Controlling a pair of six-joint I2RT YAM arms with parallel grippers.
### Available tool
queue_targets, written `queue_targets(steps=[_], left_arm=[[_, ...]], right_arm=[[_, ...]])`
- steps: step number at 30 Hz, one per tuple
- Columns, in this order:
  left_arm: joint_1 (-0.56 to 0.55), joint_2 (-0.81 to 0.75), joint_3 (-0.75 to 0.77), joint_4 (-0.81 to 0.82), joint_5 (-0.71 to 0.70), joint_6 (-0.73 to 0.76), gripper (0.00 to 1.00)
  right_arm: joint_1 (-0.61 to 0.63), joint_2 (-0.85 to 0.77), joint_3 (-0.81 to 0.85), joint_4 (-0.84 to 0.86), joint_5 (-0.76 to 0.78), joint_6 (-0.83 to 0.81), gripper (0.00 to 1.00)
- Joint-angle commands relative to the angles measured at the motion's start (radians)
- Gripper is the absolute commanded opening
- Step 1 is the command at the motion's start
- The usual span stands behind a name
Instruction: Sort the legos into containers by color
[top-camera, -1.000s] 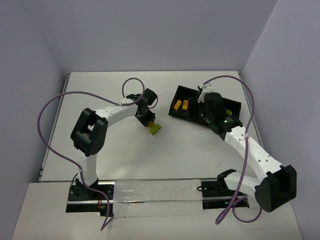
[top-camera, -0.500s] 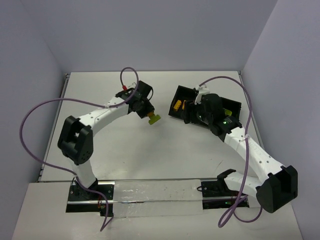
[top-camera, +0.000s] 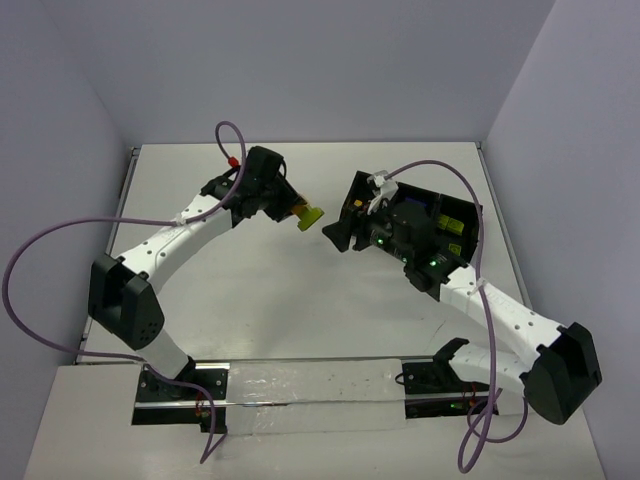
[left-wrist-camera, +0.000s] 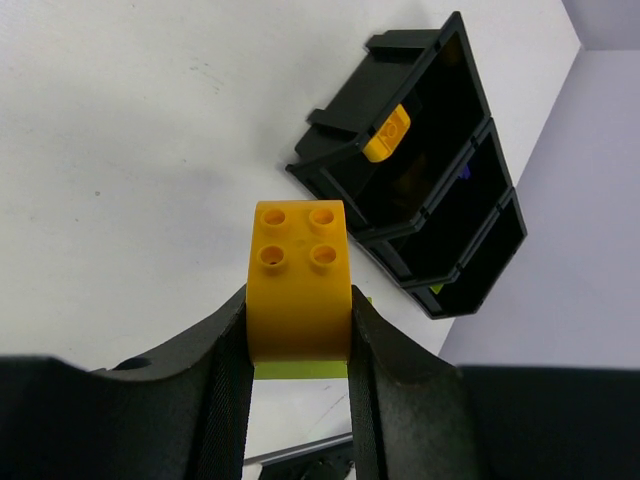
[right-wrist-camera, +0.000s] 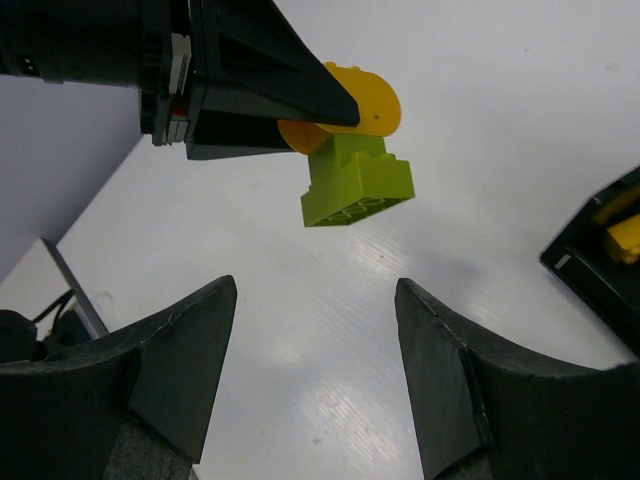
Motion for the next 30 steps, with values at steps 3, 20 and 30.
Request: queue_targets(steps=[3,20,30], left_arm=[[0.001,-0.085,-0.01,0.04,0.042,-0.022,0.0],[0.006,-0.121,-0.021,0.047,0.05,-0.024,0.0],[0.007,-0.118,-0.02,0.049,0.064,-0.014,0.0]], right_arm=[[0.031,0.088,0.003,0.229,-0.004,0.074,0.72],[0.031,0.245,0.073,0.326,-0.019,0.126,0.6],[0.031,0.288,0.073,0.417,-0.089,0.176,0.47]])
